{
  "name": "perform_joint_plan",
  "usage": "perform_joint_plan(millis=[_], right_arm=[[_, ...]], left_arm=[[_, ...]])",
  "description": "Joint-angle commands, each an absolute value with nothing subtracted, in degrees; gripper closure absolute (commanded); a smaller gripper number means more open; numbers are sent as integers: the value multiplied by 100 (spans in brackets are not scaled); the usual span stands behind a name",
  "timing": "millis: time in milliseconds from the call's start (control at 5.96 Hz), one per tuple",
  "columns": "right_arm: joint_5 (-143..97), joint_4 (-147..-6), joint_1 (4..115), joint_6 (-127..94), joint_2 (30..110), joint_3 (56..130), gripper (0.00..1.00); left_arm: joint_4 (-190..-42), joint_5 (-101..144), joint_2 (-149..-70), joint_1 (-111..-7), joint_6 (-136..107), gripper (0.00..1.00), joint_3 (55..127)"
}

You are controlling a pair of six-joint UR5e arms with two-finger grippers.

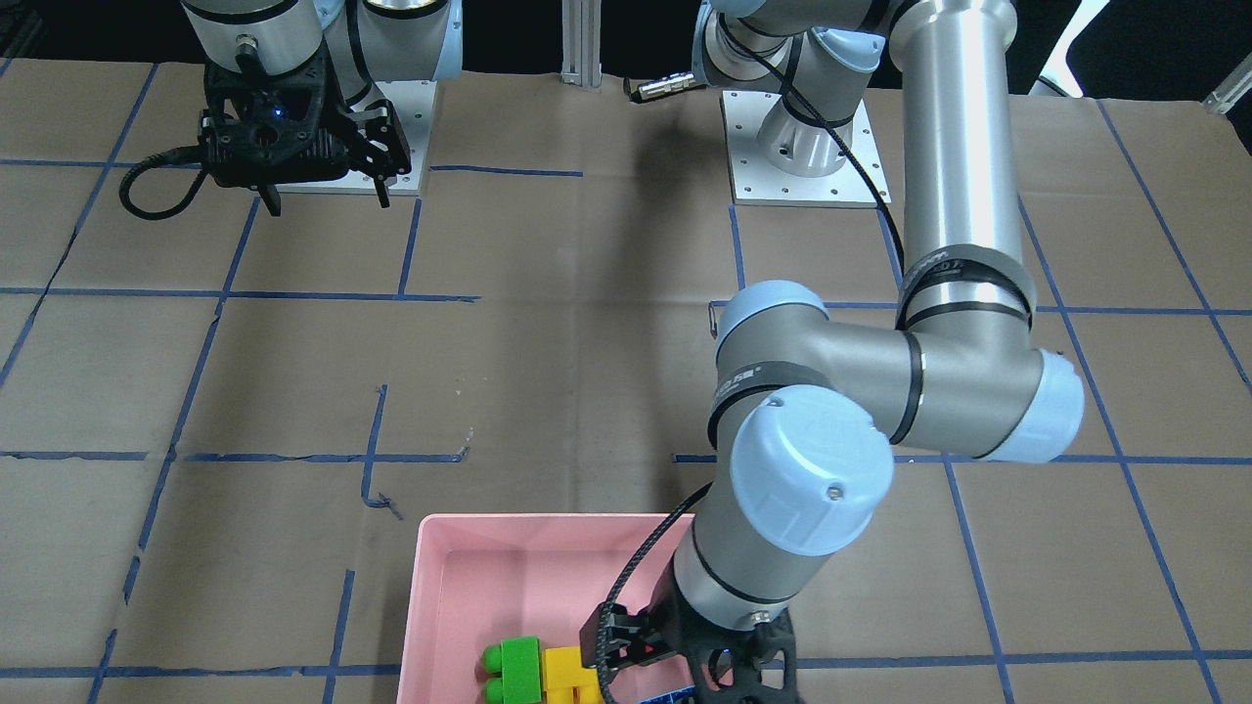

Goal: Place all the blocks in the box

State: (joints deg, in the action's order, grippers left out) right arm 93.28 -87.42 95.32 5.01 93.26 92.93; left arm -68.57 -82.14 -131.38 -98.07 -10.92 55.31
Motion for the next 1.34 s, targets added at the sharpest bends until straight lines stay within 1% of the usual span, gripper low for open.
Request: perform_joint_plan(millis=[0,336,504,672,1175], right_arm=[[9334,-9470,9527,501,9282,9474,0],[9256,-9466,9510,510,9272,9448,0],[9003,-9396,9492,301,9307,9509,0],[8983,-9378,9501,55,9325,9501,0],[9017,-9387,9501,70,9272,9510,0]], left_arm=[[-7994,-8383,-12047,-9319,80,1,5999],[-7920,-8780,-10511,-8897,1191,1,7830],[-7893,-8937,-9929,-8834,1239,1,8484],[-7893,-8999,-9592,-8842,1248,1,8847],[-7971,-8921,-9221,-8921,1292,1,8991]])
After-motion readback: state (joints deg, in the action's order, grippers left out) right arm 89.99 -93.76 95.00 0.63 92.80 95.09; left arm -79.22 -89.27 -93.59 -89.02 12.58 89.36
